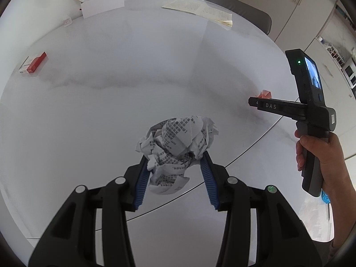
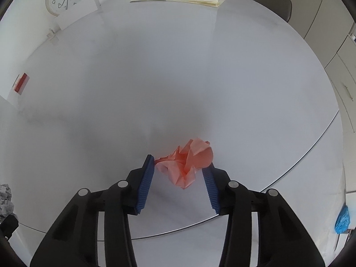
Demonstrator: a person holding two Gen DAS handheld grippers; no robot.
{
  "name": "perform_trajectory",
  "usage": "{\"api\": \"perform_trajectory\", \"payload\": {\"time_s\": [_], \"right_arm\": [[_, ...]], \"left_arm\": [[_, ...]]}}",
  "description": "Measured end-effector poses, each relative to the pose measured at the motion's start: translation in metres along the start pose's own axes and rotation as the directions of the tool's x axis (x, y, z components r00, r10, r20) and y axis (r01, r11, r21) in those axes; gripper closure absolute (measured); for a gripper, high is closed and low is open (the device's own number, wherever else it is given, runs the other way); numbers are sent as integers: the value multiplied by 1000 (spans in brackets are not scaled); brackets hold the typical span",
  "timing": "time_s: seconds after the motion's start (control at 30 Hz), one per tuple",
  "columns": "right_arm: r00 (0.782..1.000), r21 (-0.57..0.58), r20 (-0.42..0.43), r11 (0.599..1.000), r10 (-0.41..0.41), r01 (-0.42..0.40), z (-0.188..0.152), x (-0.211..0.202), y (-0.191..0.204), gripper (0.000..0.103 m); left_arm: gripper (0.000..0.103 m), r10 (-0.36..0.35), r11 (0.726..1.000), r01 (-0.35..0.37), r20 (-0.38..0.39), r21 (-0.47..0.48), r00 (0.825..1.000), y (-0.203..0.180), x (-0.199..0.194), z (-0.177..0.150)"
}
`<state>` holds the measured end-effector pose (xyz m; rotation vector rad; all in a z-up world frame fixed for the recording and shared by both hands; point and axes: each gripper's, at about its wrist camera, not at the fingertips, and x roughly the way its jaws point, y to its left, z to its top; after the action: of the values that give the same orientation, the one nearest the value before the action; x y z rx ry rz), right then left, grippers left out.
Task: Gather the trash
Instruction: 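Grasp the crumpled pink paper with the right tool while the left tool holds the newspaper, then carry the newspaper and pink paper to the wastebasket and open both tools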
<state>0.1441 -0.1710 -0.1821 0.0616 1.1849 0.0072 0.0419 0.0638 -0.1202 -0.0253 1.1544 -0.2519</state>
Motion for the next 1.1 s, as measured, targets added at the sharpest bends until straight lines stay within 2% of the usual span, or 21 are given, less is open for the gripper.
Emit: {"api": "perform_trajectory", "payload": {"time_s": [0.17, 0.3, 0.47, 0.6, 0.77, 0.9, 0.97, 1.1], "right_arm": [[999, 16, 5, 999, 35, -35, -7, -8, -3, 61], [997, 32, 36, 998, 61, -62, -20, -31, -8, 61], [994, 75, 80, 994, 80, -86, -59, -77, -28, 61], [992, 149, 101, 985, 76, -90, -111, -116, -61, 61], [997, 227, 72, 974, -3, -14, -181, -148, -105, 61], [998, 321, 37, 947, -47, 32, -237, -164, -145, 61], [998, 360, 28, 932, -56, 42, -257, -168, -159, 61], [998, 417, 25, 908, -58, 42, -288, -166, -182, 59]], "left_arm": [[59, -6, 1000, 6, -3, 2, 1000, 3, -5, -5], [59, -12, 999, 12, 4, 33, 1000, -3, -11, -5], [59, -44, 994, 43, 7, 101, 999, -29, -19, -8], [59, -97, 978, 96, -5, 183, 995, -70, -23, -14], [59, -172, 939, 176, -39, 296, 984, -135, -25, -29], [59, -238, 888, 254, -91, 383, 967, -192, -25, -47], [59, -260, 859, 284, -113, 426, 959, -220, -26, -57], [59, -275, 818, 315, -155, 482, 949, -261, -25, -76]]}}
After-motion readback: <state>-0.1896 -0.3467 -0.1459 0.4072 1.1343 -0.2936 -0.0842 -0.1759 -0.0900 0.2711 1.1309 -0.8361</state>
